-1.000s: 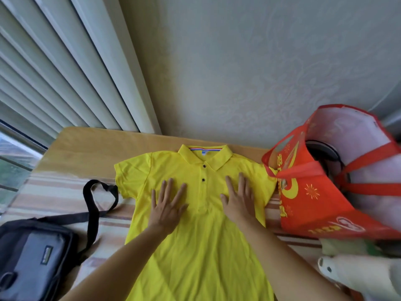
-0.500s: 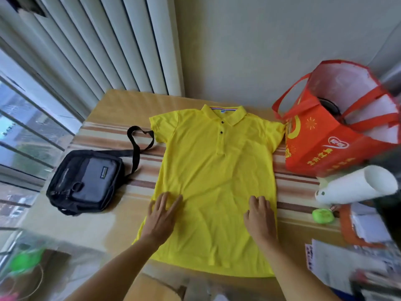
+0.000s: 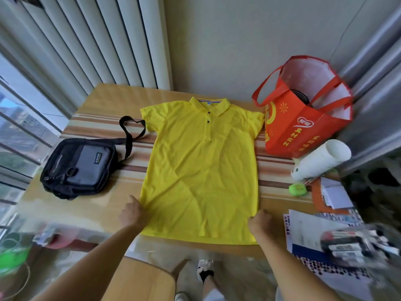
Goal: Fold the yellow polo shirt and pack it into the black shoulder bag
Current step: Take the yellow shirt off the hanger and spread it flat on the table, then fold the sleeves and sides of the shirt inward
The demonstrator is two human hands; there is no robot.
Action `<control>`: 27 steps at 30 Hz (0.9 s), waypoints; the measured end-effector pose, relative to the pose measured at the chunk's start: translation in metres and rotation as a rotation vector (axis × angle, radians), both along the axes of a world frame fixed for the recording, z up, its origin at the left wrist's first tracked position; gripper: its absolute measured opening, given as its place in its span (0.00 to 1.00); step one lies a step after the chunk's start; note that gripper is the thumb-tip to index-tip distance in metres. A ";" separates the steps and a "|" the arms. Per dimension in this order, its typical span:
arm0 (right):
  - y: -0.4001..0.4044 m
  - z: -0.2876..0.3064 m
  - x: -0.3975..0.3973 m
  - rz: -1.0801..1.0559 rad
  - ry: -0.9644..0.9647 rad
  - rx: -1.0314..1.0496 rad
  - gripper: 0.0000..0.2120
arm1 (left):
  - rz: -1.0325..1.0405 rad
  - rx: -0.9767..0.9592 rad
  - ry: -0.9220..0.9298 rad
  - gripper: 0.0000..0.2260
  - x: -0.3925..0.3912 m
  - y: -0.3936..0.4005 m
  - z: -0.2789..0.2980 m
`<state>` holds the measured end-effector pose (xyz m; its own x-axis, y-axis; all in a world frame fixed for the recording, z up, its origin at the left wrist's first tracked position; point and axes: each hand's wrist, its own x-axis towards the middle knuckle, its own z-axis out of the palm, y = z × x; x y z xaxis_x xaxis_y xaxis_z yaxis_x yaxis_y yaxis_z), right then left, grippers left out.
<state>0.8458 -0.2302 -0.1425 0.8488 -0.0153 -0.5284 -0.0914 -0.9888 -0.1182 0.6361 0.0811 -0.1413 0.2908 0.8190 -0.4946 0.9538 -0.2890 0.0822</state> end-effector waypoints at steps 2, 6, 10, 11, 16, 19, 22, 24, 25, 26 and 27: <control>-0.002 -0.002 0.003 0.036 0.031 -0.056 0.11 | -0.017 0.034 0.020 0.18 -0.005 0.005 0.004; -0.007 -0.009 0.006 0.048 0.124 -0.090 0.15 | 0.012 0.019 0.060 0.13 -0.020 0.014 0.004; 0.014 0.007 0.010 0.037 -0.036 -0.162 0.17 | -0.081 0.156 0.130 0.11 -0.010 0.011 0.007; 0.022 0.012 0.014 0.086 -0.126 -0.132 0.16 | -0.150 0.218 0.117 0.14 -0.001 0.011 0.007; 0.056 -0.004 0.036 0.457 -0.247 0.039 0.20 | -0.659 0.257 -0.116 0.34 0.044 0.009 -0.001; 0.064 -0.008 0.042 0.495 -0.207 -0.009 0.16 | -0.722 0.194 -0.124 0.33 0.058 0.006 -0.007; 0.073 -0.005 0.056 0.456 -0.249 0.015 0.12 | -0.707 0.194 -0.106 0.23 0.072 0.013 -0.010; 0.088 -0.009 0.072 0.447 -0.297 0.040 0.09 | -0.681 0.189 -0.125 0.15 0.089 0.028 -0.007; 0.098 -0.008 0.080 0.457 -0.326 0.056 0.09 | -0.672 0.178 -0.142 0.12 0.098 0.035 -0.002; 0.110 -0.007 0.087 0.480 -0.357 0.075 0.10 | -0.662 0.169 -0.158 0.11 0.108 0.043 0.003; 0.127 -0.005 0.098 0.512 -0.371 0.097 0.11 | -0.643 0.162 -0.166 0.10 0.120 0.054 0.006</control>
